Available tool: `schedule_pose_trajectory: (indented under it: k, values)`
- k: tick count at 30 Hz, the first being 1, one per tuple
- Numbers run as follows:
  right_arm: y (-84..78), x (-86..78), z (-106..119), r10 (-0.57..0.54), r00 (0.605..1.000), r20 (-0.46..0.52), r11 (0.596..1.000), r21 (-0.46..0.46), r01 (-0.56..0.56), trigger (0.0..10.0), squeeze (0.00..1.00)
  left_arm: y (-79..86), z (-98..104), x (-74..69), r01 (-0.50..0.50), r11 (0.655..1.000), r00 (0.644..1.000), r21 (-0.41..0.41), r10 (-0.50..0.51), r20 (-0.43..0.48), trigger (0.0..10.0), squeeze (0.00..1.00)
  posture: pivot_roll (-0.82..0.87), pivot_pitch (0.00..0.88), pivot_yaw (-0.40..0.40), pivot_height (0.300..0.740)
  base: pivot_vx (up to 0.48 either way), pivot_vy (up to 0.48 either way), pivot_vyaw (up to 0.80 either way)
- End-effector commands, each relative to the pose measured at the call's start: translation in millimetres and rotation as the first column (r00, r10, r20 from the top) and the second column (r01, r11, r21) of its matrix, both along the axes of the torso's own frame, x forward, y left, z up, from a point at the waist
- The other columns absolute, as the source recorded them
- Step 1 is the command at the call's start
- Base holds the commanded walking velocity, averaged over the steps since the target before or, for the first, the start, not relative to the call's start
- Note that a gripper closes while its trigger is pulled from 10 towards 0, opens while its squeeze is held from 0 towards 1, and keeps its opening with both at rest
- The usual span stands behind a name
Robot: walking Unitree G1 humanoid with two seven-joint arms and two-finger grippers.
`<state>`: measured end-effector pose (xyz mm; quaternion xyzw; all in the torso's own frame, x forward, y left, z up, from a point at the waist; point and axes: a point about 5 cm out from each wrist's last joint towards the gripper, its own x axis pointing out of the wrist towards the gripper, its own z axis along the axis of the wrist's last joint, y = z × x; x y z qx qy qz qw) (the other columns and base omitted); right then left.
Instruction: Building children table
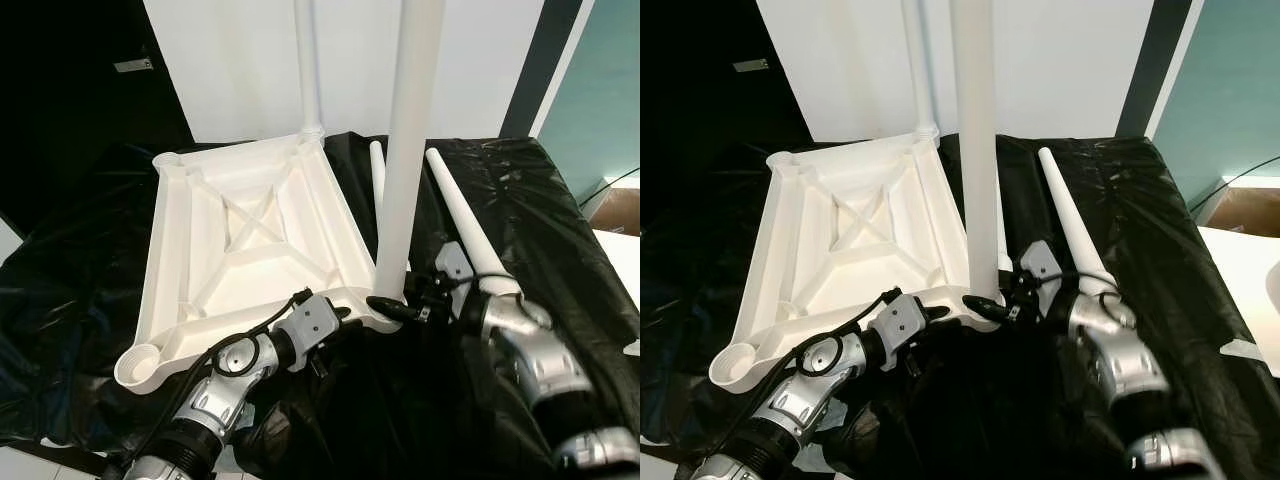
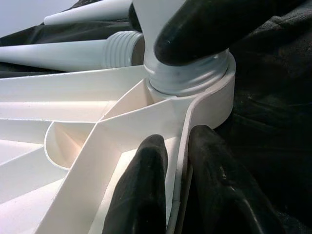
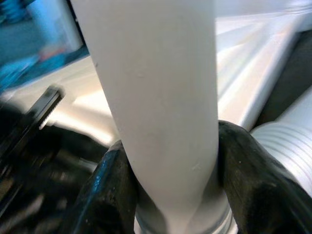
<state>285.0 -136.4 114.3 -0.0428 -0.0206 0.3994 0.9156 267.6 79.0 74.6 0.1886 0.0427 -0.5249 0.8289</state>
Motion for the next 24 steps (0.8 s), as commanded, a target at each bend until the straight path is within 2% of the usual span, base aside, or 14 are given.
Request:
schedule_pose_trajectory:
  k: [1,2,3,6,10,13,14,15,16,17,19,20,21,24]
  values:
    - [3.6,-1.6,-2.9,-0.081,0.997,-0.019,0.996,0.047,0.082,0.0,0.0,6.5,-37.1,-21.8,0.095,0.989,0.981,0.118,-0.073,-0.182,10.0,0.0,0.05,0.0,0.052,0.74,0.0,0.0,0.0]
    - [3.4,-0.9,-1.7,-0.2,0.98,-0.002,0.975,0.096,0.2,0.0,0.0,6.6,-37.3,-21.9,0.096,0.988,0.98,0.119,-0.074,-0.182,10.0,0.0,0.05,0.0,0.05,0.74,0.0,0.0,0.0]
    - [3.4,-0.9,-1.7,-0.2,0.98,-0.002,0.975,0.096,0.2,0.0,0.0,6.6,-37.3,-21.9,0.096,0.988,0.98,0.119,-0.074,-0.182,10.0,0.0,0.05,0.0,0.05,0.74,0.0,0.0,0.0]
    - [-9.6,6.4,0.4,-0.53,0.848,0.004,0.837,0.166,0.522,0.0,0.0,6.3,-36.8,-21.2,0.101,0.987,0.981,0.123,-0.078,-0.178,10.0,0.0,0.05,0.0,0.055,0.74,0.0,0.0,0.0]
    - [-12.9,8.5,1.4,-0.598,0.801,0.013,0.792,0.162,0.588,0.0,0.0,6.5,-37.0,-21.8,0.103,0.987,0.98,0.123,-0.08,-0.181,10.0,0.0,0.05,0.0,0.062,0.74,0.0,0.0,0.0]
    - [-11.2,9.1,0.8,-0.595,0.804,0.01,0.796,0.151,0.587,0.0,0.0,6.9,-37.2,-22.2,0.104,0.987,0.98,0.125,-0.08,-0.183,10.0,0.0,0.05,0.0,0.062,0.74,0.0,0.0,0.0]
    - [-6.8,8.9,0.2,-0.57,0.822,0.005,0.815,0.134,0.564,4.3,0.0,7.4,-37.2,-22.0,0.104,0.987,0.98,0.127,-0.08,-0.183,10.0,0.0,0.05,0.0,0.062,0.74,0.0,0.0,0.0]
    - [-2.5,8.5,-0.1,-0.546,0.838,-0.001,0.832,0.122,0.542,10.0,0.0,7.6,-37.2,-21.5,0.103,0.986,0.98,0.128,-0.079,-0.183,10.0,0.0,0.05,0.0,0.06,0.74,0.0,0.0,0.0]
    - [-2.5,8.5,-0.1,-0.546,0.838,-0.001,0.832,0.122,0.542,10.0,0.0,7.6,-37.2,-21.5,0.103,0.986,0.98,0.128,-0.079,-0.183,10.0,0.0,0.05,0.0,0.06,0.74,0.0,0.0,0.0]
    - [0.2,8.0,-0.1,-0.53,0.848,-0.005,0.842,0.114,0.527,10.0,0.47,7.7,-37.1,-21.1,0.103,0.986,0.98,0.129,-0.078,-0.182,10.0,0.0,0.05,0.0,0.06,0.74,0.0,0.0,0.0]
    - [0.2,8.0,-0.1,-0.53,0.848,-0.005,0.842,0.114,0.527,10.0,0.47,7.7,-37.1,-21.1,0.103,0.986,0.98,0.129,-0.078,-0.182,10.0,0.0,0.05,0.0,0.06,0.74,0.0,0.0,0.0]
    - [3.8,7.7,0.4,-0.49,0.872,-0.01,0.865,0.12,0.487,10.0,1.0,7.7,-36.9,-20.8,0.102,0.986,0.981,0.129,-0.077,-0.181,10.0,0.0,0.06,0.0,0.059,0.74,0.0,0.0,0.0]
    - [7.5,8.5,1.1,-0.441,0.897,-0.006,0.892,0.11,0.439,10.0,1.0,7.4,-36.7,-20.4,0.099,0.987,0.981,0.128,-0.075,-0.179,10.0,0.0,0.06,0.0,0.052,0.74,0.0,0.0,0.0]
    - [8.9,11.8,2.3,-0.392,0.92,-0.008,0.916,0.094,0.391,10.0,1.0,6.9,-36.6,-19.8,0.095,0.988,0.982,0.126,-0.071,-0.177,10.0,0.0,0.07,0.0,0.042,0.74,0.0,0.0,0.0]
